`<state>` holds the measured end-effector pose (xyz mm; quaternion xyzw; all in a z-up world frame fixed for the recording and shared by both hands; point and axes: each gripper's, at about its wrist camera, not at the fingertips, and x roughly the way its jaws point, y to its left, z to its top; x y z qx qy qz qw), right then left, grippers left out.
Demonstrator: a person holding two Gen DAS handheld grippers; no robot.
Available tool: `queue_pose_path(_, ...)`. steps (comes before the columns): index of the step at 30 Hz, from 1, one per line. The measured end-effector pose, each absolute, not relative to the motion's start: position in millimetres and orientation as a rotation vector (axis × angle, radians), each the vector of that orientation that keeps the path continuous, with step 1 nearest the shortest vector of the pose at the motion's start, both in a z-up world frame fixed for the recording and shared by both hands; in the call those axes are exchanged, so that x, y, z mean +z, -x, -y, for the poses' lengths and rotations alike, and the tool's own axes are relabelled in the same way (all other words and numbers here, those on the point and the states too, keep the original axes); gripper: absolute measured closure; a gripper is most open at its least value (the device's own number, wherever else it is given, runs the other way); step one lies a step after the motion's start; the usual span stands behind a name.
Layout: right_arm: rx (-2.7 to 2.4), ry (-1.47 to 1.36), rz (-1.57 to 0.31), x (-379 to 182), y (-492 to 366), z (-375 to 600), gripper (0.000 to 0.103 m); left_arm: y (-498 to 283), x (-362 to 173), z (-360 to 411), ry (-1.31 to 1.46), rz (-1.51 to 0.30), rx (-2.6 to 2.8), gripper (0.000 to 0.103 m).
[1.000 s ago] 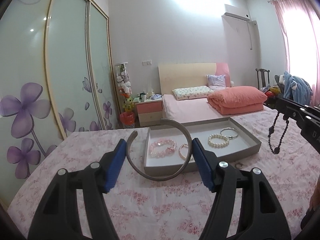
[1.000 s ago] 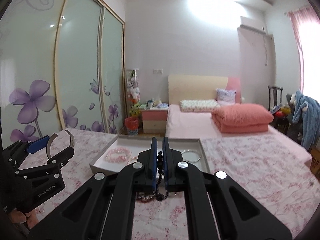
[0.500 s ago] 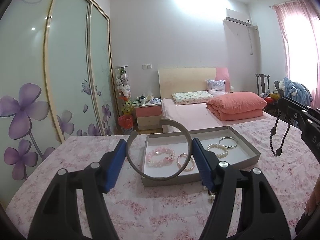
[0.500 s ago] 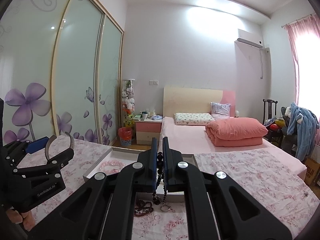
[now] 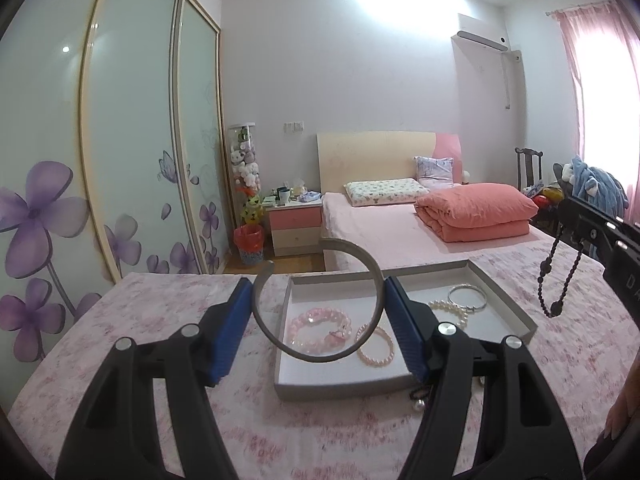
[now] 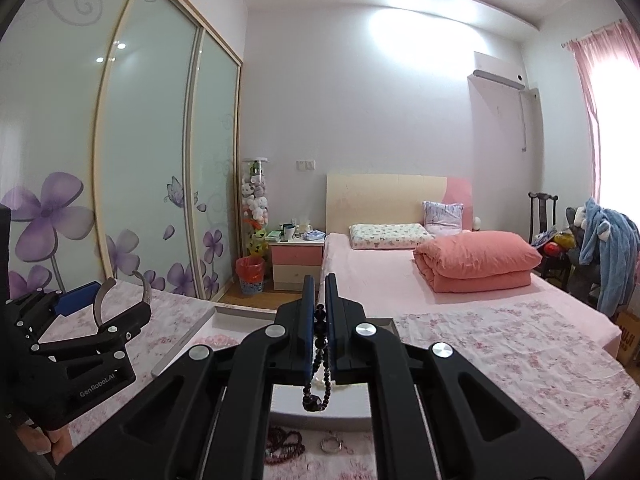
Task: Organize jewelry
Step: 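Carry the black bracelet and silver cuff into the tray and open both tools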
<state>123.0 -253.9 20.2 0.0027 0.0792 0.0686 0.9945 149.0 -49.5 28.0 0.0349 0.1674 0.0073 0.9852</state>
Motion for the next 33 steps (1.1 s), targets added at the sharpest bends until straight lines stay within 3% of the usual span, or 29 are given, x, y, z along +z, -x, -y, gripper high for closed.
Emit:
queue_pose_path(25,0.186,-0.103,-0.460,-41,-239,245,0.096,-276,-45,68,-0.068,-0.575,-0.067,0.037)
queue_pose_path(26,0.187,-0.114,-0.468,-41,-239,246,0.095,-278,-45,66,-0.059,-0.577,-0.067,0.037)
queue_pose_path(28,0.183,-0.127,-0.474,-41,-239,250,0.078,-278,-43,62,-0.050,-0.567,-0.060,0.029)
queue_pose_path(29,0.178,-0.133,-0.472,-40,-238,253,0.064,-277,-41,60,-0.049,-0.560,-0.054,0.029)
queue_pose_path(33,0.151,-0.155,-0.454,-36,-229,265,0.061,-272,-32,46,-0.028,-0.540,-0.022,0.029)
